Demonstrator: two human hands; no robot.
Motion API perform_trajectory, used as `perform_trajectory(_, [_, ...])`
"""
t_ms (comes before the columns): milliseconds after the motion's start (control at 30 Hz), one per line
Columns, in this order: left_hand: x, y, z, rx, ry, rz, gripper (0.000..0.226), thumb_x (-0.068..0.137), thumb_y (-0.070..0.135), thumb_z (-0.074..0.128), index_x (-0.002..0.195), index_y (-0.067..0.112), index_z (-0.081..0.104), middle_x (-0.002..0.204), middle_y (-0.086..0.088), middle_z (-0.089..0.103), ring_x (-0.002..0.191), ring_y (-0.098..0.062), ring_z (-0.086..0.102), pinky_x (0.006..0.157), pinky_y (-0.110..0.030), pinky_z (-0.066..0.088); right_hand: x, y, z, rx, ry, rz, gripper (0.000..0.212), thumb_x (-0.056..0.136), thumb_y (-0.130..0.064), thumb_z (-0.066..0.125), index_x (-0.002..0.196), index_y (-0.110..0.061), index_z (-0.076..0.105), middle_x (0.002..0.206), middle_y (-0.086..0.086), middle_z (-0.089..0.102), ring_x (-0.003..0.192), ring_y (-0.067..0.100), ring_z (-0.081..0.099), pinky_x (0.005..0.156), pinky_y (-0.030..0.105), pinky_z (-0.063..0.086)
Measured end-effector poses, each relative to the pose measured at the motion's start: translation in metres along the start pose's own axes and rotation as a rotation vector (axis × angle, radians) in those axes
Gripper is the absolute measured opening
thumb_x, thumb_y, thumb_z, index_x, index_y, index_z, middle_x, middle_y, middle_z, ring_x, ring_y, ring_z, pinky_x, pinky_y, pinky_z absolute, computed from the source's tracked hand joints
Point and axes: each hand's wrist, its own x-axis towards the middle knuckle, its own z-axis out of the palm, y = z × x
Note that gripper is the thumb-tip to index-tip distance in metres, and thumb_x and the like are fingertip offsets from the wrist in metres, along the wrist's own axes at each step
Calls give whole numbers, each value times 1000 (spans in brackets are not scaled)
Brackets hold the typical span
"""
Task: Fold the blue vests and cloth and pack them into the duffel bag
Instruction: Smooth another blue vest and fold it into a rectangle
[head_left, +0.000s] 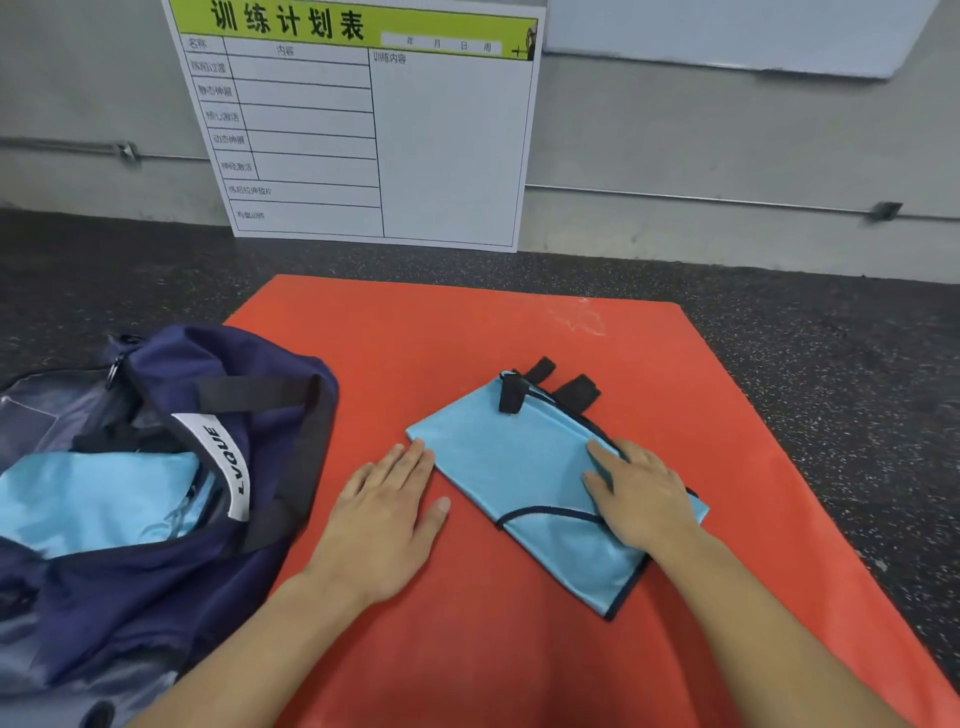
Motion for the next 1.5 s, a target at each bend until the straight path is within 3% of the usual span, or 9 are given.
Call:
perform_trajectory(233, [-32, -9, 1, 3, -15, 141, 82, 95, 68, 3, 159, 23, 29, 166, 8, 23, 153, -8, 14, 121, -28, 3, -64, -8, -7, 49, -75, -111, 53, 106, -53, 34, 156, -37, 34, 163, 1, 32, 149, 24, 29, 121, 37, 26])
perform_trajectory(367, [-65, -6, -3, 13, -103, 245, 75, 96, 66, 5, 161, 29, 13, 166, 15, 1, 153, -2, -4, 121, -25, -6, -108, -18, -5, 67, -167, -197, 75, 95, -77, 17, 158, -38, 28, 168, 4, 21, 155, 22, 19, 124, 39, 21])
perform_trajectory(433, [-84, -2, -5, 35, -146, 261, 66, 102, 60, 18, 159, 27, 28, 165, 10, 21, 152, -4, 11, 120, -24, 2, -125, -19, -1, 85, -204, -240, 112, 65, -93, -10, 160, -41, 20, 171, 2, 10, 157, 18, 8, 127, 38, 14])
perform_trajectory(533, [-105, -1, -3, 45, -189, 276, 59, 104, 56, 25, 147, 25, 50, 152, 9, 49, 143, -5, 37, 115, -25, 17, -146, -22, -2, 121, -302, -338, 97, 73, -90, 4, 159, -47, 16, 167, -13, -5, 157, 10, -6, 127, 33, 2])
perform_trajectory(733, [-127, 4, -9, -128, -93, 280, 62, 105, 59, 22, 160, 36, 5, 163, 20, -10, 148, 9, -15, 119, -20, -10, -150, -26, 0, 105, -147, -403, 72, 91, -76, 14, 158, -50, 18, 165, -17, -21, 149, 3, -30, 126, 36, -11])
perform_trajectory(1033, [-90, -2, -9, -34, -50, 296, 84, 92, 71, -10, 162, 28, 8, 166, 14, -4, 151, 1, -12, 123, -28, -7, -119, -64, 9, 31, -30, -550, 75, 99, -61, 8, 163, -23, 20, 171, -2, 6, 157, 11, -5, 122, 29, -15])
perform_trajectory(1233, [-68, -5, 5, -59, -37, 302, 69, 103, 63, 7, 161, 26, 13, 167, 12, 2, 152, 1, -9, 122, -28, -4, -67, -75, 20, -27, 18, -442, 99, 80, -61, -11, 163, -14, 17, 170, 8, 12, 158, 19, 3, 123, 32, -12])
perform_trajectory(1367, [-70, -5, 12, -115, -63, 303, 74, 98, 67, -3, 161, 28, 4, 166, 16, -9, 150, 2, -17, 123, -29, -7, -39, -86, 27, -56, 53, -376, 93, 91, -70, -16, 164, -20, 13, 171, 3, 9, 158, 16, -1, 126, 40, -13])
perform_trajectory(1500, [-70, -6, 16, -116, -8, 304, 64, 106, 59, 16, 161, 28, 7, 167, 17, -6, 152, 0, -12, 122, -30, -4, -11, -82, 26, -128, 112, -248, 86, 92, -66, -8, 163, -24, 15, 169, 2, 20, 158, 20, 4, 125, 48, -13])
